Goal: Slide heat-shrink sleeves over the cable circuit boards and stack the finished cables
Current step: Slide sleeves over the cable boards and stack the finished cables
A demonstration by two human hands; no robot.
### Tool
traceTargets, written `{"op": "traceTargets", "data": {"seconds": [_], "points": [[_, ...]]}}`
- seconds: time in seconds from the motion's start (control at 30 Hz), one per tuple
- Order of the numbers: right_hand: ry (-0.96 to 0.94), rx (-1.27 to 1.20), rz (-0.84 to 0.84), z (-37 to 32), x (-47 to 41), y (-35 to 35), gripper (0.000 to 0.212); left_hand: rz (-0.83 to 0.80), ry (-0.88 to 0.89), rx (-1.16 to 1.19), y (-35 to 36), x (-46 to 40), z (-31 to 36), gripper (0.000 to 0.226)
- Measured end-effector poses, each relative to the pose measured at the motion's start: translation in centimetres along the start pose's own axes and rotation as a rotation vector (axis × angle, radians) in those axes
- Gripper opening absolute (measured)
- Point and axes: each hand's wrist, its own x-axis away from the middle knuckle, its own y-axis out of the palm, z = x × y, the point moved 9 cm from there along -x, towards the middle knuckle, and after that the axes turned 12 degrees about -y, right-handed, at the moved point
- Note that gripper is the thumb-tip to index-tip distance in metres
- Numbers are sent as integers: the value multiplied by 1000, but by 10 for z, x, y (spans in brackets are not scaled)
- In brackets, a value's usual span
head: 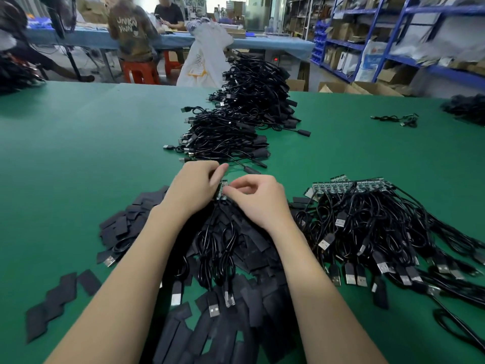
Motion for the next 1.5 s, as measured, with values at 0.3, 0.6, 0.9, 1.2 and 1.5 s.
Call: {"op": "traceTargets", "data": {"seconds": [0.3, 0.6, 0.9, 1.2, 1.5], "points": [[172, -496, 26, -2, 4, 12, 9, 124, -29, 204, -14, -2, 9, 69], [313, -766, -17, 5, 9, 21, 13, 107, -96, 253, -12, 2, 13, 71], [361, -903, -61, 2, 11, 24, 7, 33, -167, 422, -10, -1, 9, 72], [285, -590, 141, 19, 3, -23, 11, -47, -97, 388, -10, 2, 16, 20], [173, -420, -27, 17, 2, -26, 8, -466, -176, 528, 23, 17, 21, 3]]}}
